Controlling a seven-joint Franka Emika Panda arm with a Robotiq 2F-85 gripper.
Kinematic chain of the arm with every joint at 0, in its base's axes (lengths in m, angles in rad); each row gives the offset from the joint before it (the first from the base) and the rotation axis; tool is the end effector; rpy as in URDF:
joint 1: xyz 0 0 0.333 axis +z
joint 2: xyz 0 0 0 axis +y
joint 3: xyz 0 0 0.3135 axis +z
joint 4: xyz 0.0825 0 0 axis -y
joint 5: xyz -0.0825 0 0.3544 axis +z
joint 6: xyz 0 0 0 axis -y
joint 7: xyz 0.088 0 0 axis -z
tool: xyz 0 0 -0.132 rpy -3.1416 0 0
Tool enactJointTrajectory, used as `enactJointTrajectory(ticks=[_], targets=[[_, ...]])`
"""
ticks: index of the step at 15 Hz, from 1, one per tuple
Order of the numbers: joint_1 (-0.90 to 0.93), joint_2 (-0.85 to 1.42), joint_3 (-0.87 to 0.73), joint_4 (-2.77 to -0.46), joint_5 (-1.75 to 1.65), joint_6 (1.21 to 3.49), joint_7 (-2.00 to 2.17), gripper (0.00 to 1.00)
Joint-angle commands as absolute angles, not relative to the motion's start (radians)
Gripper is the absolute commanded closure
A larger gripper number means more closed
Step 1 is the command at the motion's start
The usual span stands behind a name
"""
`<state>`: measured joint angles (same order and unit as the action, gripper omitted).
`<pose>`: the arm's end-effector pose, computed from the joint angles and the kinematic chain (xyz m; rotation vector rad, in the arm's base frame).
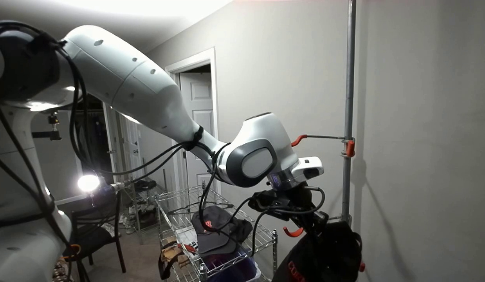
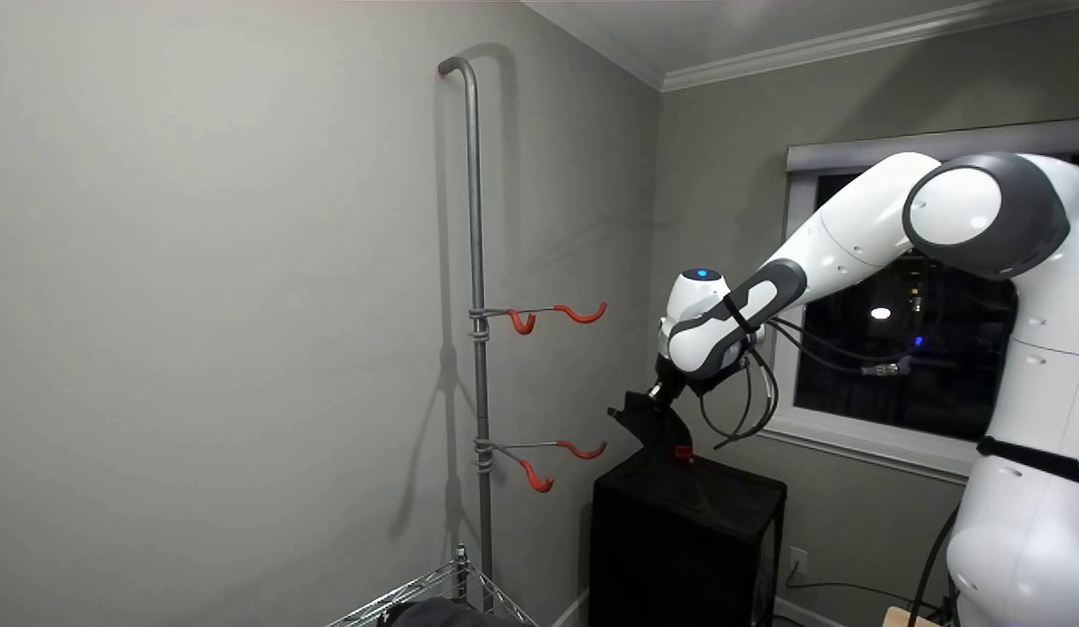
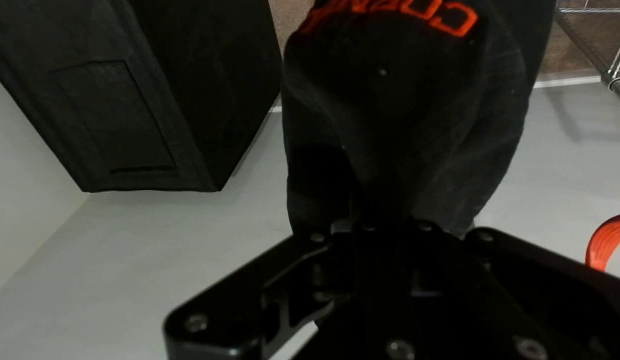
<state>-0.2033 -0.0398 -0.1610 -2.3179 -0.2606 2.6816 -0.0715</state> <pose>0.4926 -0.1826 0.3944 2.8560 -0.1196 0.5193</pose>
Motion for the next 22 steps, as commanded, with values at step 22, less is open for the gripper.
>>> enactJointTrajectory(ticks=[22], targets=[[-0.143,0.468,-0.179,-1.908,-0.688,2.809,0.345,0.95]])
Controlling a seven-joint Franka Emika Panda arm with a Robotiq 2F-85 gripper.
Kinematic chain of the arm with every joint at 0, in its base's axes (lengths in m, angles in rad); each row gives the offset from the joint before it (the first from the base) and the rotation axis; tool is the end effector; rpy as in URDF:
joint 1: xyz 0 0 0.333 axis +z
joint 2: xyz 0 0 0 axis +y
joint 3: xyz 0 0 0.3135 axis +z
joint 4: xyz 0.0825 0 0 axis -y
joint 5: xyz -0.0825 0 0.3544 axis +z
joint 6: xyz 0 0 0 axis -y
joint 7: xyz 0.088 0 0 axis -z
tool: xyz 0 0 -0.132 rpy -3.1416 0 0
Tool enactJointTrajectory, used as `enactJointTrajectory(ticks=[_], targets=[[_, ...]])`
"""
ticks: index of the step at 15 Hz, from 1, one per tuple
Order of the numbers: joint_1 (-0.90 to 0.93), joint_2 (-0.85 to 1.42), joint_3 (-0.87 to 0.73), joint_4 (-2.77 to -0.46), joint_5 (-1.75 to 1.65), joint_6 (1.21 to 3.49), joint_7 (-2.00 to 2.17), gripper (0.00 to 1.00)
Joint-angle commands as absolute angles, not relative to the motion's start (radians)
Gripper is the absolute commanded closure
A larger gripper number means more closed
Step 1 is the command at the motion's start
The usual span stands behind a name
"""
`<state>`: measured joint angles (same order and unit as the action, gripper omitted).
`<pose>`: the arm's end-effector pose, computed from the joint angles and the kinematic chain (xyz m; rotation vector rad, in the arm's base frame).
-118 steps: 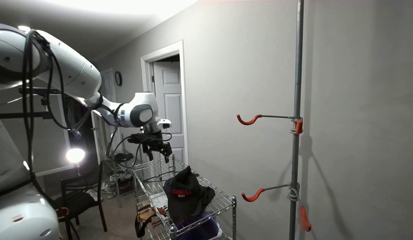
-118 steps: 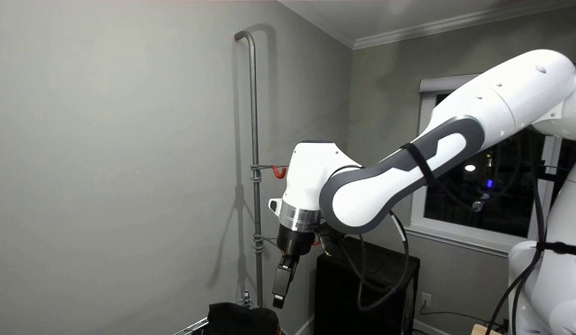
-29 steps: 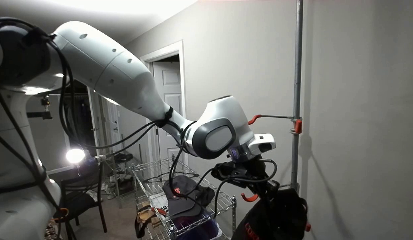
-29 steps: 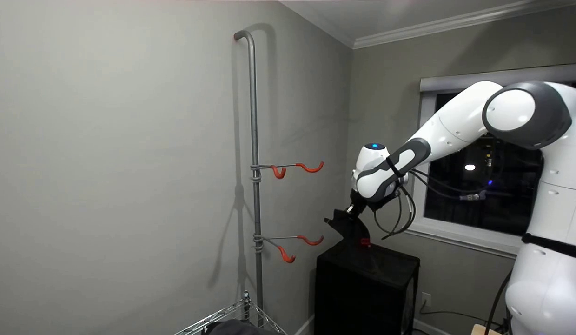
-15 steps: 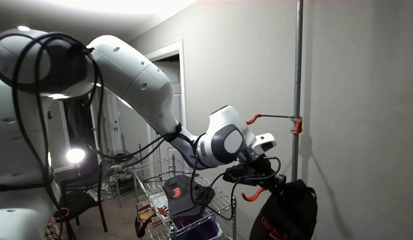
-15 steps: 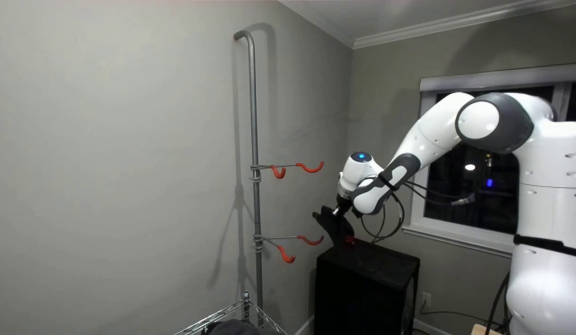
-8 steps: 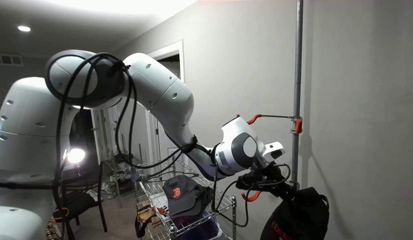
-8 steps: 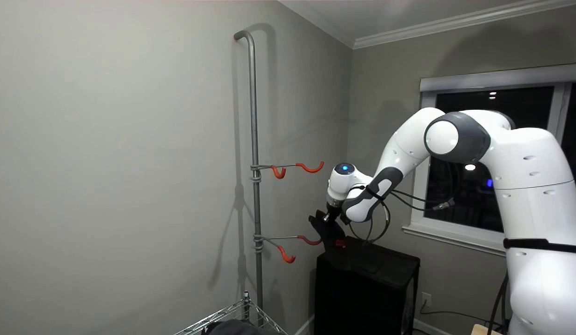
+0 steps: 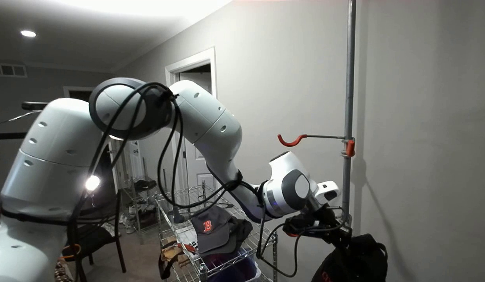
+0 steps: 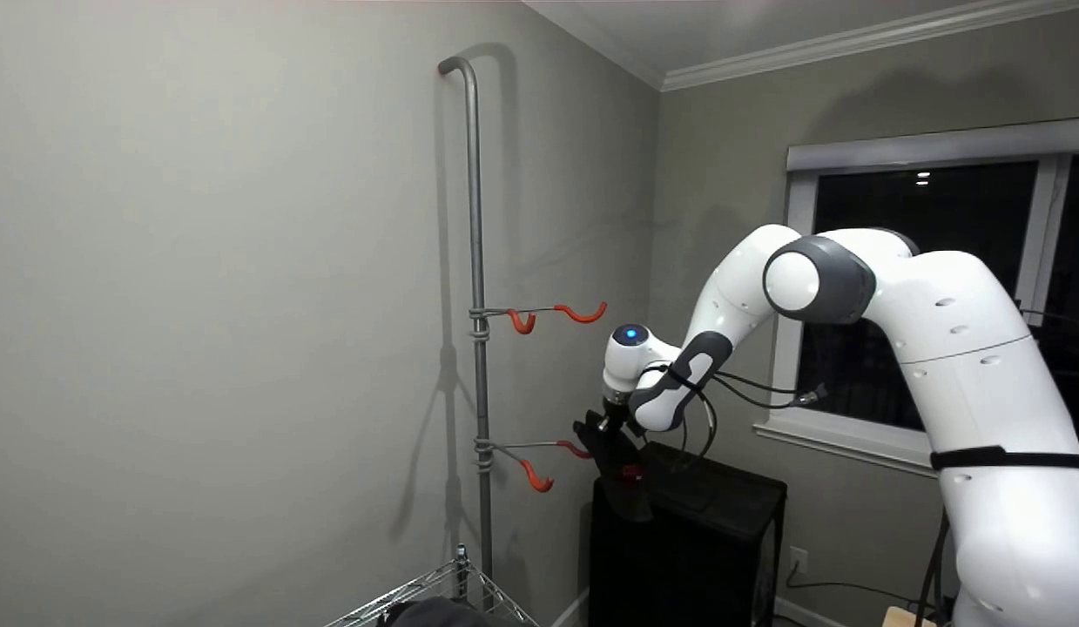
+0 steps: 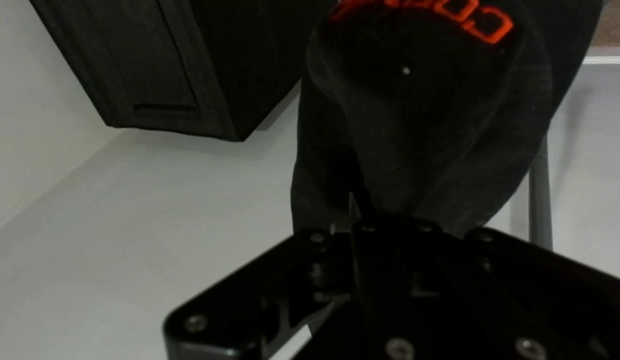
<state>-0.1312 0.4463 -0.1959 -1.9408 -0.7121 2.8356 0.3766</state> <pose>0.6191 -0.1703 0.2928 2.6596 -0.0363 0.5739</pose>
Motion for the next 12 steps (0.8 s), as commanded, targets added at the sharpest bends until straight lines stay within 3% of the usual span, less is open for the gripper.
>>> enactJointTrajectory(ticks=[1,5,6,12], targets=[[-0.104,0.474,-0.22,-1.907,-0.642,2.816,0.31,0.95],[-0.079,0.485,-0.243,-1.895,-0.573,2.806,0.267,0.95],[-0.074,0.483,-0.245,-1.896,-0.556,2.797,0.251,0.73],[-0.041,0.479,-0.285,-1.89,-0.515,2.792,0.234,0.37]])
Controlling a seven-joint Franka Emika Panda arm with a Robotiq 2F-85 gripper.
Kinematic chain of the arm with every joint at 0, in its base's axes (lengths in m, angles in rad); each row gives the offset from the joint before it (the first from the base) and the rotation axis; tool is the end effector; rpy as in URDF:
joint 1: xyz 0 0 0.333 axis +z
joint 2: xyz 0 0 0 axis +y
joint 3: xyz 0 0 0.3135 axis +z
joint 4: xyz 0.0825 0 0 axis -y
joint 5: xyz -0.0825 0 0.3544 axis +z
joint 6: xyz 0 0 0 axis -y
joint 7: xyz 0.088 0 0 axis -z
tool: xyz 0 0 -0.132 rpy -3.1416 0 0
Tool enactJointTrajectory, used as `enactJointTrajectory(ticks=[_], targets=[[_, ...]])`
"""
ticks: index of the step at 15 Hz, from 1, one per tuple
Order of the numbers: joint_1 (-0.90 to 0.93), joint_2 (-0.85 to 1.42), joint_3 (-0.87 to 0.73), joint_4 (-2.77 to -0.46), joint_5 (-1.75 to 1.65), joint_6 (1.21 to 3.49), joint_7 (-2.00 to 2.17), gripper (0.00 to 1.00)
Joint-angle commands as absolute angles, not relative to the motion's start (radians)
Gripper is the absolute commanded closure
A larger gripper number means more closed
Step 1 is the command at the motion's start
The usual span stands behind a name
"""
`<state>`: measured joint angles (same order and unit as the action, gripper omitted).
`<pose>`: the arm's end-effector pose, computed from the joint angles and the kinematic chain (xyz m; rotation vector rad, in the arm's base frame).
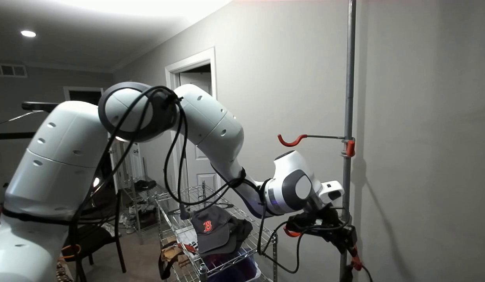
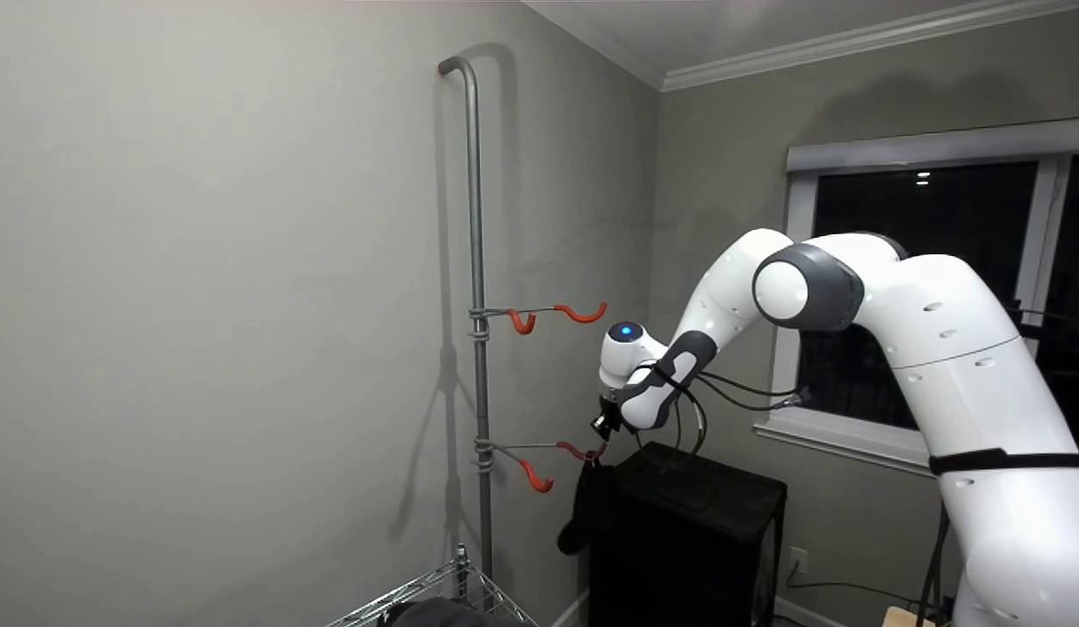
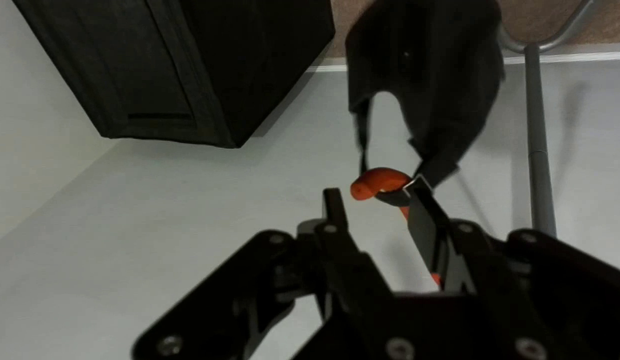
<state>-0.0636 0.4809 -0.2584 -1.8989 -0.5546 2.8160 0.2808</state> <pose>0.6310 -0.1731 0.2932 2.6811 -0.0762 0.5565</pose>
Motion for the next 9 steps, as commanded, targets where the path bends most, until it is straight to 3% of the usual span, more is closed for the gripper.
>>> enactJointTrajectory(ticks=[1,5,9], targets=[[-0.037,0.477,-0.29,-1.892,-0.514,2.792,0.235,0.29],[-0.026,0.462,-0.298,-1.908,-0.513,2.793,0.233,0.05],[-0.043,0.388,-0.237,-1.97,-0.439,2.75,0.17,0.0]])
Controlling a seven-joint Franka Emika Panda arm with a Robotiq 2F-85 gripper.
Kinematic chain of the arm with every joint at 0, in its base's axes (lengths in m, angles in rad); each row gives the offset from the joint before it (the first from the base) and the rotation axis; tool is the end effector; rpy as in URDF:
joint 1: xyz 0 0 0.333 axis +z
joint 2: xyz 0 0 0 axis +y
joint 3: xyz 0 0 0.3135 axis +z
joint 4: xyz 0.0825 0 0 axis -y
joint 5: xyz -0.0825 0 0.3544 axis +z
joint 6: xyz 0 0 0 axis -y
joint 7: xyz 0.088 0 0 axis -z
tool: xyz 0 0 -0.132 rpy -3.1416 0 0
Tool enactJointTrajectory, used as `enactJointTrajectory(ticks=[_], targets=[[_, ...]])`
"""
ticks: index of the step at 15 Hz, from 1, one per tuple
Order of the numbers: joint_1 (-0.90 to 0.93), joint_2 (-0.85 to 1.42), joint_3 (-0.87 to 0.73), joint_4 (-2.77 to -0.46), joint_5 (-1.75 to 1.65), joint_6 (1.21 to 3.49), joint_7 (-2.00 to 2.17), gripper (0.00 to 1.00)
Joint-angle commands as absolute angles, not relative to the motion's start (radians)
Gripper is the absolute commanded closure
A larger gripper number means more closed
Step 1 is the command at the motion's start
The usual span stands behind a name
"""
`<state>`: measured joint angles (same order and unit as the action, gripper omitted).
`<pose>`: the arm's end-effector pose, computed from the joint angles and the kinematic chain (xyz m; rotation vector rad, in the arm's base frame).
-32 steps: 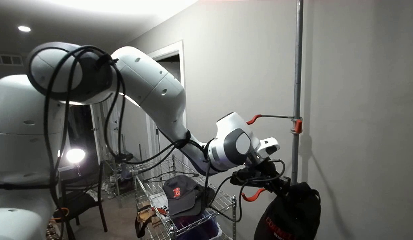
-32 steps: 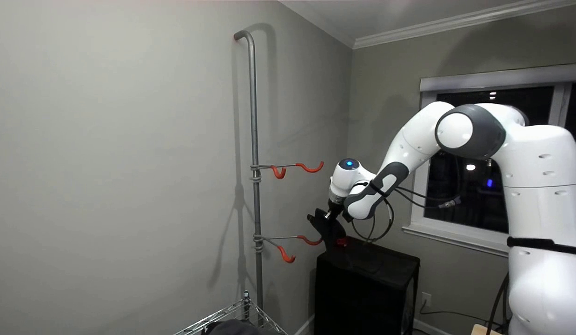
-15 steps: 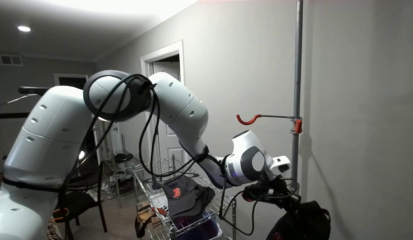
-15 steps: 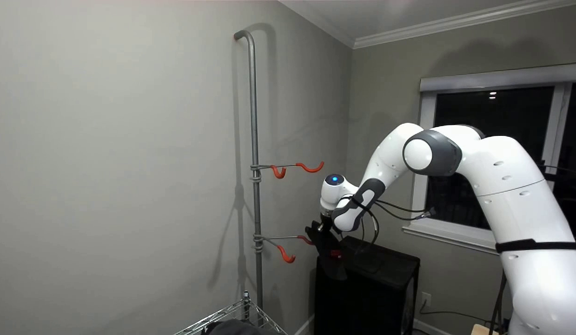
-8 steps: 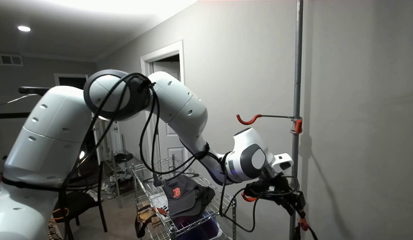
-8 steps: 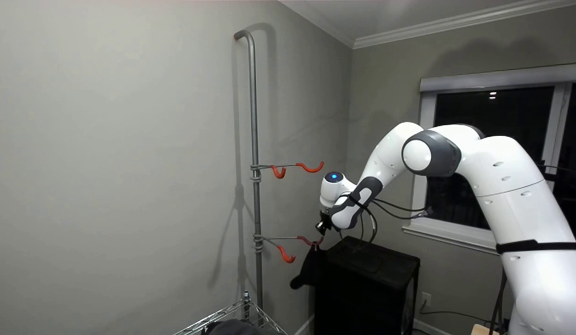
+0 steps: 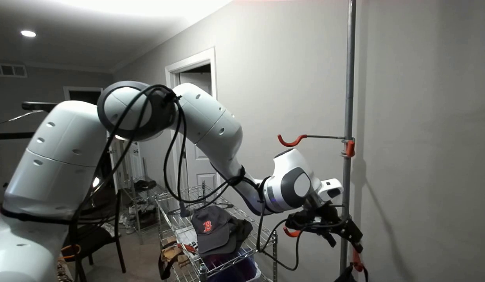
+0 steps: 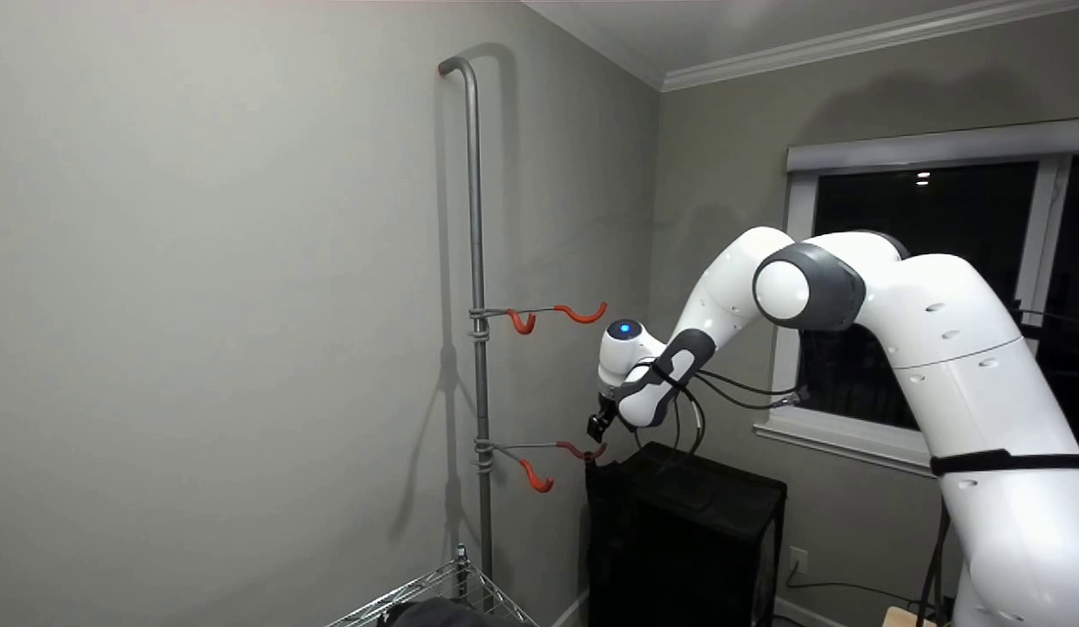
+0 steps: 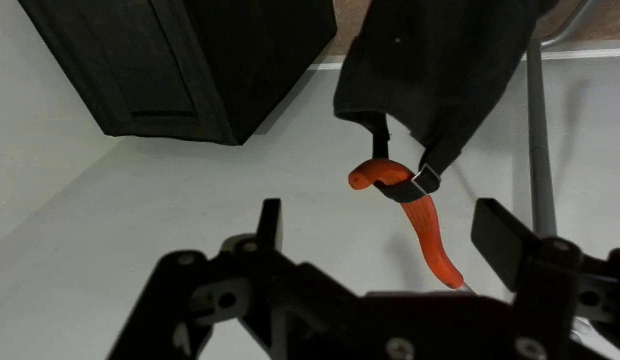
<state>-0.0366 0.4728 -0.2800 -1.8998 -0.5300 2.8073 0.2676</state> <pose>0.6318 -0.1700 0.2989 2.6804 -0.0799 0.5569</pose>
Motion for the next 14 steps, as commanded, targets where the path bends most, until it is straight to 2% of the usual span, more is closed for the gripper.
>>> enactJointTrajectory(ticks=[1,14], targets=[[-0.04,0.364,-0.227,-1.989,-0.419,2.735,0.16,0.0],[0.007,-0.052,-0.105,-2.37,-0.352,2.617,0.211,0.0]])
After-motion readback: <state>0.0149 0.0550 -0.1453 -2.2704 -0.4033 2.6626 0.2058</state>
